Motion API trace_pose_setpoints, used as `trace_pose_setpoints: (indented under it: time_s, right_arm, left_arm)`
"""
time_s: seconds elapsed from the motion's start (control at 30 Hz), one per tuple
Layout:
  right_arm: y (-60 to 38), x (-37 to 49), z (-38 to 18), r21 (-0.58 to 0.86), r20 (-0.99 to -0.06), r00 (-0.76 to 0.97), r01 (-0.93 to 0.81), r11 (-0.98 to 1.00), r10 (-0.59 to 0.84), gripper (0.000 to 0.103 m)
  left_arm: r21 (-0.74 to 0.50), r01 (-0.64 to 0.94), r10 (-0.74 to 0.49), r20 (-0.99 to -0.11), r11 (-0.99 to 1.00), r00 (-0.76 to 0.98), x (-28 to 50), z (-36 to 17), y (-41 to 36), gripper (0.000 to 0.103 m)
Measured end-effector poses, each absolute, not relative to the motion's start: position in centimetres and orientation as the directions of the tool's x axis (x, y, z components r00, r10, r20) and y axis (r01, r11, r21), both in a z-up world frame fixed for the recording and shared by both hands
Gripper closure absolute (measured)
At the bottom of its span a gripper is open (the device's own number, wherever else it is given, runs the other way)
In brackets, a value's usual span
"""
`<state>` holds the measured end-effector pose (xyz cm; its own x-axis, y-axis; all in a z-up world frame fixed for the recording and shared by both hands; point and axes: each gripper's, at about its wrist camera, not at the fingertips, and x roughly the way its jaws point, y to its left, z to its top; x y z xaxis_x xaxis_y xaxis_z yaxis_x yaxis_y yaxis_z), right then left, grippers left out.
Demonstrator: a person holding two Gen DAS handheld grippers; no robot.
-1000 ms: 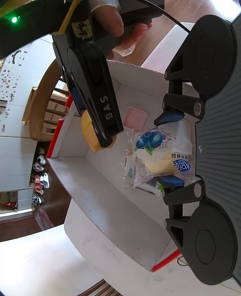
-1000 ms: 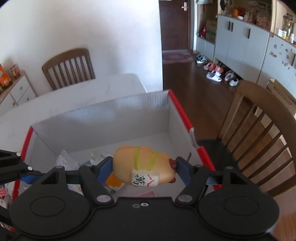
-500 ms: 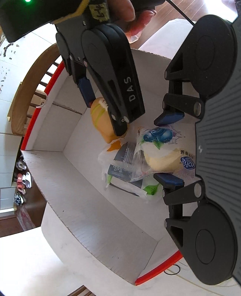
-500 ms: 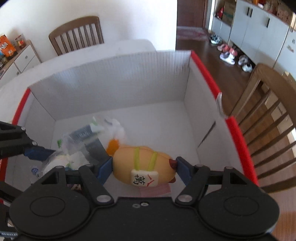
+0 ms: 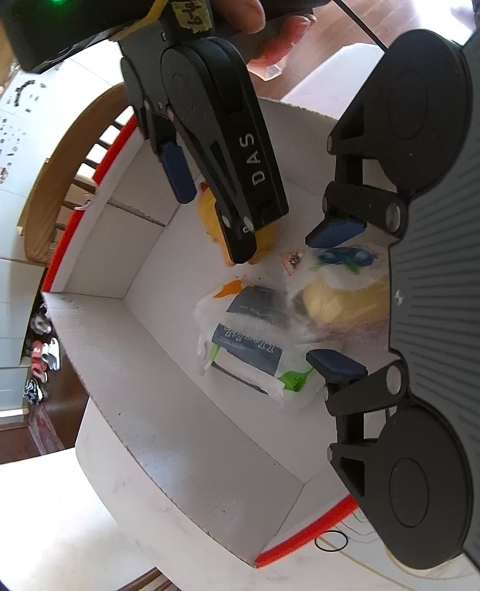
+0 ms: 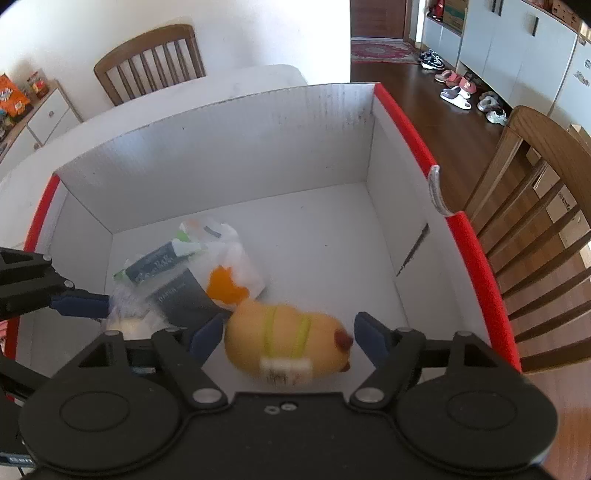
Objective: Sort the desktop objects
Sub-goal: 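Open both grippers to release the bun and plush, then lift away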
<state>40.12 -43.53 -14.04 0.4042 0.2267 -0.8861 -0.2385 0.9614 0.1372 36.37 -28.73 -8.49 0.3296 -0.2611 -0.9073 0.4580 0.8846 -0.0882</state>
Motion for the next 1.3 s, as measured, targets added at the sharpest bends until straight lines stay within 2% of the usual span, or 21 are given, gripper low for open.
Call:
trace_pose_setpoints:
  time_s: [0.07, 0.1, 0.83, 1.3]
  right_arm:
    - [-43.6, 39.9, -13.6, 0.149, -0.881, 0.409, -0.237, 0.960, 0.238, 0.023]
    - [-43.7, 39.8, -13.3, 0.153, -0.878, 0.413, -0.239, 0.959, 0.243, 0.023]
    - [-43.1, 34.0, -5.9, 0.223, -0.781, 0.511, -0.309, 0.924, 0.359, 0.023]
    - [-41.0, 30.1, -4.2, 0.189, -0.738, 0.574, -0.329, 0.925, 0.355, 0.023]
  left_arm:
    - [-0.095, 0.448, -0.270, -0.900, 0.889, 0.344, 36.1, -8.1, -28.4, 0.034]
    - [-0.100, 0.447, -0.277, -0.895, 0.889, 0.351, 36.0, -7.9, -28.3, 0.033]
    - [-0.166, 0.401, -0.369, -0.780, 0.901, 0.505, 30.6, -2.6, -26.0, 0.033]
    - [-0.158, 0.385, -0.372, -0.724, 0.909, 0.581, 26.0, -0.4, -23.3, 0.033]
